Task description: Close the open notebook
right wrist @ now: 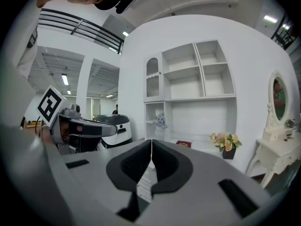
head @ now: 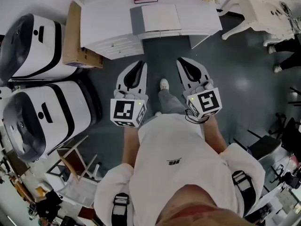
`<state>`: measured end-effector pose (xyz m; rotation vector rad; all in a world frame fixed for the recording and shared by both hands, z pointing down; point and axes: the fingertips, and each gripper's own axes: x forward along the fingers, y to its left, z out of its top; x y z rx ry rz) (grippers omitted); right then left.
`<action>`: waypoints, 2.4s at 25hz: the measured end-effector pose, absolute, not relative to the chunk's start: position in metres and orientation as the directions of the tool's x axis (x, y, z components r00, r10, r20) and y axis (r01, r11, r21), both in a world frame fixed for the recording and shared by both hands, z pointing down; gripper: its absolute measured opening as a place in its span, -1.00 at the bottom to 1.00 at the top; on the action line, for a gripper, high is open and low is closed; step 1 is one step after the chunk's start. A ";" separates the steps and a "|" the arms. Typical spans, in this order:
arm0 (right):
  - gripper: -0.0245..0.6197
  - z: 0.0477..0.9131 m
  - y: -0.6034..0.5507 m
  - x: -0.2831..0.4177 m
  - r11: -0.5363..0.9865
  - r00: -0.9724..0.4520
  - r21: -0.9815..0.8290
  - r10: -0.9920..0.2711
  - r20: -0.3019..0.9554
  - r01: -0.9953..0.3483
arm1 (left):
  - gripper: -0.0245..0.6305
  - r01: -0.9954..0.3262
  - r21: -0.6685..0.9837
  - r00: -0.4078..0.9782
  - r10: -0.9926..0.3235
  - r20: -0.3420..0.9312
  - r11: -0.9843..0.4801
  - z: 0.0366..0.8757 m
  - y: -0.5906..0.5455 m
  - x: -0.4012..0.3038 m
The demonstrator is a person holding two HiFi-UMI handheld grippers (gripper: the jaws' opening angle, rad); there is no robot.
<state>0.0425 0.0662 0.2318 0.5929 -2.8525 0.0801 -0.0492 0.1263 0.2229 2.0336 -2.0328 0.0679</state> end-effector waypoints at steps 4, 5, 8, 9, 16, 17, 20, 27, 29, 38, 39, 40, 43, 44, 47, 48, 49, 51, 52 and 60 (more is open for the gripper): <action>-0.93 0.246 0.033 0.028 0.925 -0.899 -0.018 -0.365 0.242 -0.380 | -0.93 -0.985 0.172 0.011 -0.971 0.240 0.031 0.239 0.092 -0.062; -0.93 0.250 0.025 0.025 0.926 -0.899 -0.022 -0.359 0.249 -0.376 | -0.93 -0.984 0.175 0.008 -0.969 0.246 0.036 0.243 0.083 -0.065; -0.93 0.265 0.003 0.016 0.930 -0.899 -0.037 -0.342 0.275 -0.365 | -0.93 -0.981 0.185 -0.004 -0.964 0.265 0.055 0.258 0.060 -0.074; -0.93 0.271 -0.004 0.012 0.933 -0.899 -0.039 -0.334 0.282 -0.359 | -0.93 -0.980 0.188 -0.010 -0.962 0.273 0.063 0.264 0.053 -0.077; -0.93 0.319 -0.049 -0.013 0.939 -0.896 -0.069 -0.298 0.330 -0.337 | -0.93 -0.970 0.206 -0.059 -0.948 0.313 0.129 0.310 0.007 -0.110; -0.93 0.324 -0.054 -0.015 0.939 -0.897 -0.075 -0.294 0.330 -0.335 | -0.93 -0.970 0.205 -0.064 -0.945 0.321 0.135 0.317 0.002 -0.113; -0.93 0.342 -0.068 -0.024 0.944 -0.903 -0.089 -0.273 0.331 -0.318 | -0.93 -0.967 0.202 -0.081 -0.934 0.347 0.159 0.337 -0.011 -0.122; -0.93 0.378 -0.089 -0.053 0.958 -0.913 -0.090 -0.227 0.339 -0.271 | -0.93 -0.953 0.215 -0.118 -0.914 0.388 0.214 0.379 -0.030 -0.146; -0.93 0.386 -0.091 -0.061 0.961 -0.913 -0.096 -0.212 0.347 -0.260 | -0.93 -0.949 0.221 -0.122 -0.909 0.398 0.224 0.389 -0.034 -0.152; -0.93 0.419 -0.102 -0.090 0.966 -0.909 -0.109 -0.176 0.379 -0.233 | -0.93 -0.933 0.253 -0.125 -0.891 0.436 0.255 0.430 -0.053 -0.175; -0.93 0.423 -0.102 -0.093 0.967 -0.909 -0.112 -0.171 0.380 -0.229 | -0.93 -0.932 0.256 -0.125 -0.889 0.440 0.258 0.434 -0.054 -0.178; -0.93 0.427 -0.101 -0.095 0.968 -0.909 -0.113 -0.167 0.381 -0.225 | -0.93 -0.930 0.260 -0.124 -0.887 0.445 0.261 0.439 -0.055 -0.181; -0.93 0.437 -0.101 -0.104 0.968 -0.906 -0.112 -0.163 0.391 -0.222 | -0.93 -0.920 0.279 -0.122 -0.879 0.462 0.275 0.453 -0.057 -0.190; -0.93 0.439 -0.102 -0.108 0.968 -0.904 -0.112 -0.165 0.396 -0.225 | -0.93 -0.917 0.285 -0.121 -0.875 0.469 0.280 0.458 -0.057 -0.193; -0.93 0.448 -0.105 -0.117 0.965 -0.896 -0.112 -0.174 0.407 -0.238 | -0.93 -0.908 0.299 -0.117 -0.862 0.493 0.293 0.476 -0.056 -0.204; -0.93 0.453 -0.105 -0.120 0.964 -0.894 -0.112 -0.176 0.413 -0.241 | -0.93 -0.906 0.302 -0.116 -0.859 0.499 0.298 0.482 -0.055 -0.207; -0.93 0.458 -0.106 -0.123 0.964 -0.891 -0.113 -0.175 0.419 -0.243 | -0.93 -0.903 0.305 -0.115 -0.856 0.505 0.302 0.488 -0.054 -0.211; -0.93 0.468 -0.107 -0.129 0.964 -0.886 -0.111 -0.171 0.431 -0.240 | -0.93 -0.899 0.310 -0.115 -0.848 0.517 0.310 0.500 -0.055 -0.218; -0.93 0.473 -0.108 -0.131 0.965 -0.884 -0.111 -0.168 0.435 -0.238 | -0.93 -0.896 0.313 -0.114 -0.844 0.523 0.315 0.506 -0.056 -0.220; -0.93 0.507 -0.110 -0.141 0.962 -0.868 -0.120 -0.165 0.469 -0.247 | -0.93 -0.878 0.339 -0.102 -0.824 0.557 0.337 0.548 -0.062 -0.237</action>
